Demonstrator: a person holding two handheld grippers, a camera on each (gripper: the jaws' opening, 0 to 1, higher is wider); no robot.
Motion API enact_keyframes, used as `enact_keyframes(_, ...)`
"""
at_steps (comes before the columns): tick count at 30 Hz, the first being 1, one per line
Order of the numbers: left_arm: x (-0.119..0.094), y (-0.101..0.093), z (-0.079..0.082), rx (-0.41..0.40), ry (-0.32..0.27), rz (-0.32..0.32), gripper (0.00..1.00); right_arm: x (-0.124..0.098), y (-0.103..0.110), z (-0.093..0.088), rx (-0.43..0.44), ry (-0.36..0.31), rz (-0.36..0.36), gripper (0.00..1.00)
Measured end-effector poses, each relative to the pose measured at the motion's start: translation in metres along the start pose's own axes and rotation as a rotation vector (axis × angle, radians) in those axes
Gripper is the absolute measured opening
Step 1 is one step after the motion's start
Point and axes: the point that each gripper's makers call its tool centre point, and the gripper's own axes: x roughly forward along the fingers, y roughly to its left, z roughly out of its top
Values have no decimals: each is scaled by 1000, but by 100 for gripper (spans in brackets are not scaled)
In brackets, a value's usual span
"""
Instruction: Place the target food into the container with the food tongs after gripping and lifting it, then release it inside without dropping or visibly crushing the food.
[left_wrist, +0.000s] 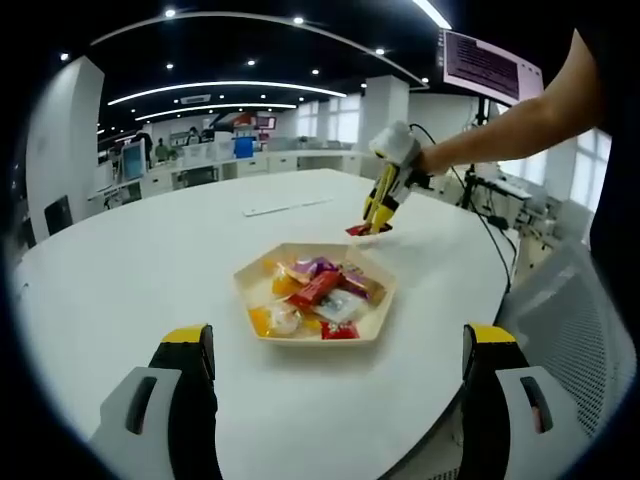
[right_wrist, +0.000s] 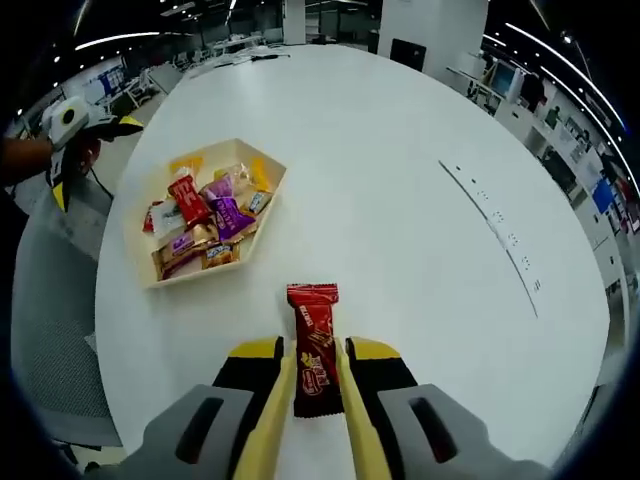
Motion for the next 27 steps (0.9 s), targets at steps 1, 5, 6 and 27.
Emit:
enact_keyframes(1, 0, 0, 0, 1, 1, -1, 100, -2, 0, 1, 0, 1, -4, 24)
enact_keyframes(5, 0, 0, 0, 6, -3, -2, 100, -11, -4, 7, 15, -4, -29, 24)
enact_keyframes(6, 0, 0, 0, 8, -5, 0, 100, -13, -3, 9, 23, -10, -26, 24)
enact_keyframes(27, -1, -2, 3, 17, -9, -4, 100, -34, 13, 46, -4, -26, -46, 24)
